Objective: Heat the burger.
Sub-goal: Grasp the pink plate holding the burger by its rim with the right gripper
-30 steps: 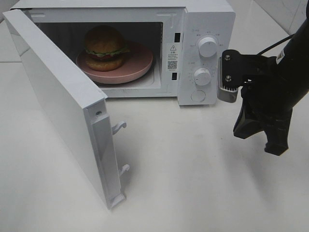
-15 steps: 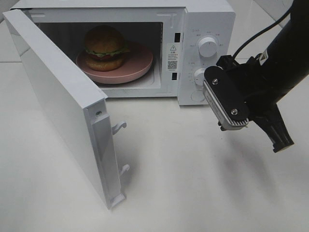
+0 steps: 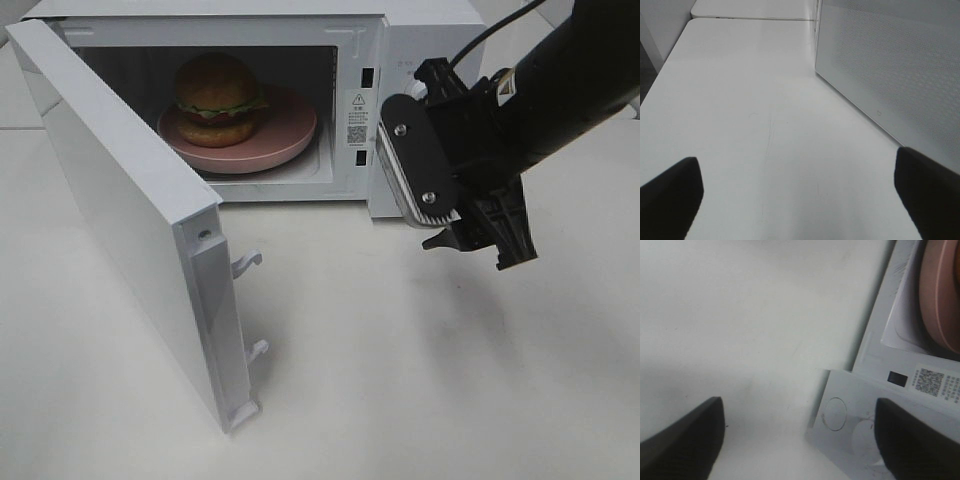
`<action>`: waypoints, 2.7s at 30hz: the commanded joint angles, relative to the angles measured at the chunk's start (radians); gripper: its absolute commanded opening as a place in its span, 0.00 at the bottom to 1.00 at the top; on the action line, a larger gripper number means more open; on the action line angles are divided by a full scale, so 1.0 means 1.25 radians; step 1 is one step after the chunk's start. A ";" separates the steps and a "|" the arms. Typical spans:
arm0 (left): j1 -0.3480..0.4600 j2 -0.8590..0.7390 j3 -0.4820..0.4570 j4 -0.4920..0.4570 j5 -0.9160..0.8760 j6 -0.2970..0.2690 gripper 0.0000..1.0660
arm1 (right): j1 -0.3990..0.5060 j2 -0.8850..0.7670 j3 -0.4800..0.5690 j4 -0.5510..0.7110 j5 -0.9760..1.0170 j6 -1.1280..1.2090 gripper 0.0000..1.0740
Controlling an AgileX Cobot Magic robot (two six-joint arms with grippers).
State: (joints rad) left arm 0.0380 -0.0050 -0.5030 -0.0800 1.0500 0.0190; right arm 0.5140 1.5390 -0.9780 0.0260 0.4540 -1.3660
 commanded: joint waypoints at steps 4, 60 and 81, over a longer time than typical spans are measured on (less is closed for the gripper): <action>0.002 -0.015 0.002 0.003 -0.010 0.000 0.90 | 0.014 0.046 -0.062 -0.021 -0.006 0.038 0.85; 0.002 -0.015 0.002 0.003 -0.010 0.000 0.90 | 0.080 0.589 -0.607 -0.058 -0.090 0.175 0.76; 0.002 -0.015 0.002 0.003 -0.010 0.000 0.90 | 0.066 0.697 -0.746 -0.098 -0.045 0.172 0.51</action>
State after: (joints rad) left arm 0.0380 -0.0050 -0.5030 -0.0800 1.0500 0.0190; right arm 0.5970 2.4070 -1.9030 -0.0770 0.3870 -1.1580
